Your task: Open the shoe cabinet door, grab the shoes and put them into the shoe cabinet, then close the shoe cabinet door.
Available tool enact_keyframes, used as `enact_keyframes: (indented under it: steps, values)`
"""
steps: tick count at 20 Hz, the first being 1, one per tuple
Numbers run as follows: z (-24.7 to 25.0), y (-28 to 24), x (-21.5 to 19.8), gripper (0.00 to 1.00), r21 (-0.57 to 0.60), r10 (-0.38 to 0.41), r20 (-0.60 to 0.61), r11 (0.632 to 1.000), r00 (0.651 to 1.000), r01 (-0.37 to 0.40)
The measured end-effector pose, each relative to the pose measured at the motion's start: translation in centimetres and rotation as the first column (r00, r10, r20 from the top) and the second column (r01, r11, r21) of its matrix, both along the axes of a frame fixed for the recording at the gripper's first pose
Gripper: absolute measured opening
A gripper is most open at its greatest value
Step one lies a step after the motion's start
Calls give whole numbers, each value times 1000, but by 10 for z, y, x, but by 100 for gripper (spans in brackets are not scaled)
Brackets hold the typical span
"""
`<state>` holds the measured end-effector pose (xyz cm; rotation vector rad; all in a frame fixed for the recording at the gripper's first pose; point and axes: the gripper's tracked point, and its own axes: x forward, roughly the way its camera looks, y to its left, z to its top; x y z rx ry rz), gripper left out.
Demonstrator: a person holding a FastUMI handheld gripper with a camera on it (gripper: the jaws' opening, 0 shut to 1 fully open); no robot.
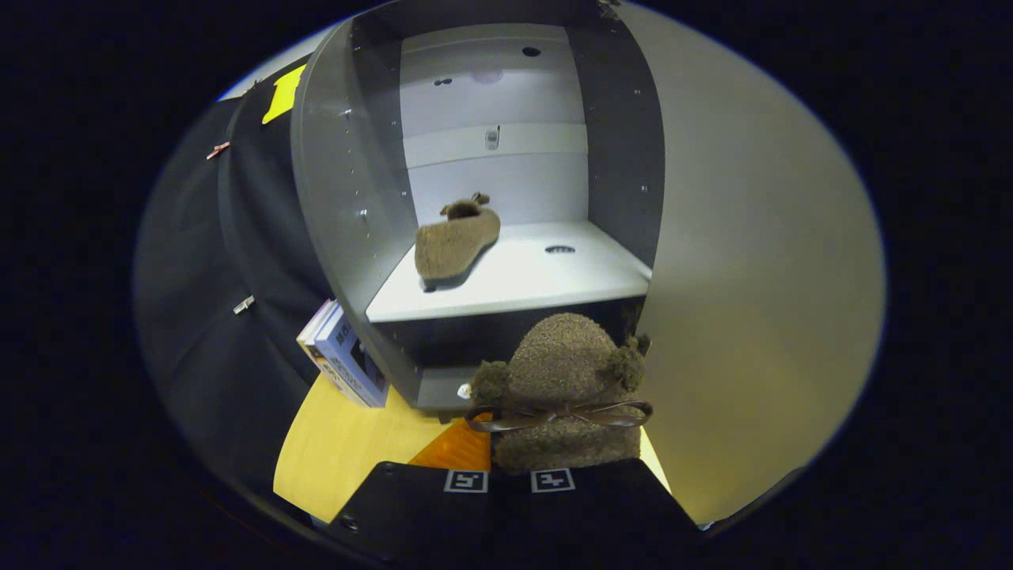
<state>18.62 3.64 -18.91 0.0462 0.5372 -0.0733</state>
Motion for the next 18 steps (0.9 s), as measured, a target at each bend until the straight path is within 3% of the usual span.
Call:
enact_keyframes:
  steps: [9, 18]
  values:
    - [51, -15, 118, 5, -38, 33, 18, 999, 999, -32]
    - [56, -39, 243, 5, -3, 52, -20, 999, 998, -52]
